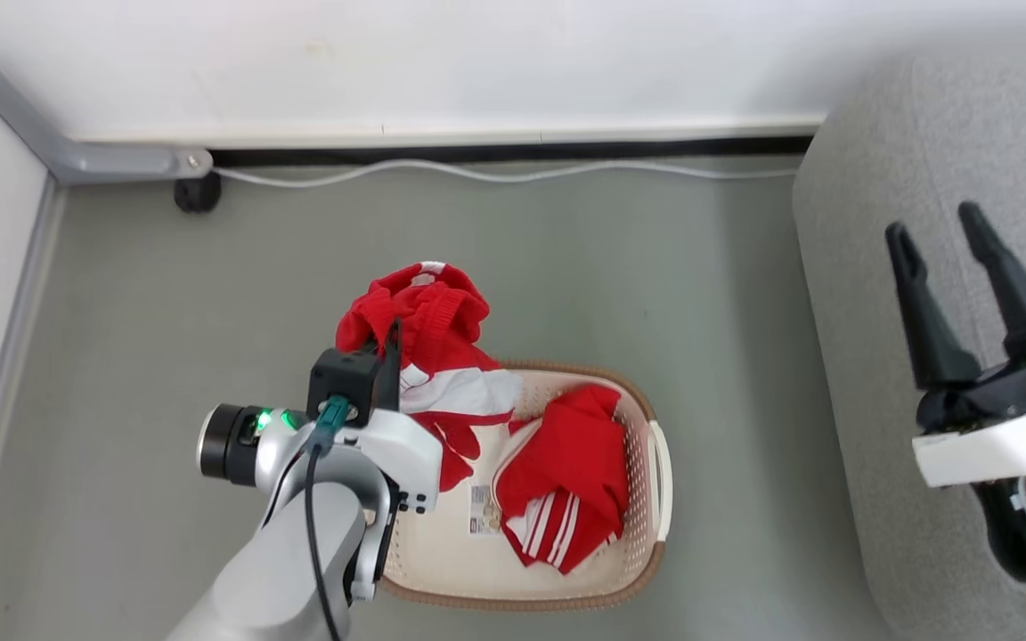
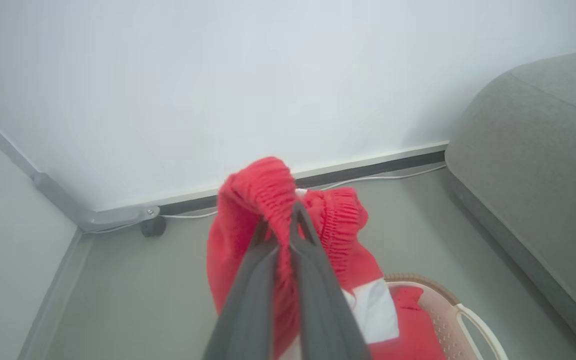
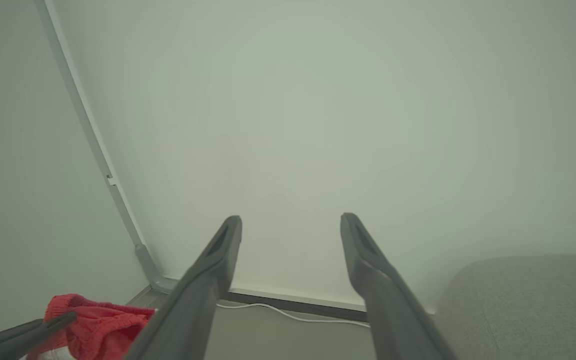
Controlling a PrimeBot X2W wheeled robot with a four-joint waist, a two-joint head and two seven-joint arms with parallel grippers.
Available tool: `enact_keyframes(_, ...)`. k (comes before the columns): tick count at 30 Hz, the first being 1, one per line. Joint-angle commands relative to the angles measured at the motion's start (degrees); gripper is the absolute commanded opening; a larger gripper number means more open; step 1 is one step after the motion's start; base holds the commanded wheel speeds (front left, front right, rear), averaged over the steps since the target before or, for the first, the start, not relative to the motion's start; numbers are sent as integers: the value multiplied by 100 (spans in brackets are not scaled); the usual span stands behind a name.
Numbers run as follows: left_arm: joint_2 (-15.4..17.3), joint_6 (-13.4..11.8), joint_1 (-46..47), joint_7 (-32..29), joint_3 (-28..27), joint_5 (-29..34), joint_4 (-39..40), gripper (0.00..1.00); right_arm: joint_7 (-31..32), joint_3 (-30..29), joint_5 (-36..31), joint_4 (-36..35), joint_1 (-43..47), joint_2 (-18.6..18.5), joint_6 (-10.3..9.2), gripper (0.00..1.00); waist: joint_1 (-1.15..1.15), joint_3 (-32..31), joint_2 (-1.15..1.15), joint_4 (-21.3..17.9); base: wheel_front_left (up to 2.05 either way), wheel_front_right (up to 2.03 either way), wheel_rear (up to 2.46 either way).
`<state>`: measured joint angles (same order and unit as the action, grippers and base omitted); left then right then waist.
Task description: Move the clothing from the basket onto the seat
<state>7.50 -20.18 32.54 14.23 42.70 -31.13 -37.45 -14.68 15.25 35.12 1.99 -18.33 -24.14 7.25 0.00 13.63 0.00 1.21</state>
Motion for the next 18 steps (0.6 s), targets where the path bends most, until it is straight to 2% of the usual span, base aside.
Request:
enact_keyframes(1,148,33,-73,76,-325,142,285,0,-32,75,-51,-67,133,-37,24,100,0,-239,0,39,0,0,0)
enact_keyframes(11,59,266,-772,76,-1186,929,1561,0,-32,277,-343,337,529,299,24,100,0,-731,0,49,0,0,0)
enact_keyframes(18,-80,526,-772,76,-1234,1285,2293,0,-32,374,-441,516,648,415,24,100,0,-916,0,48,0,0,0)
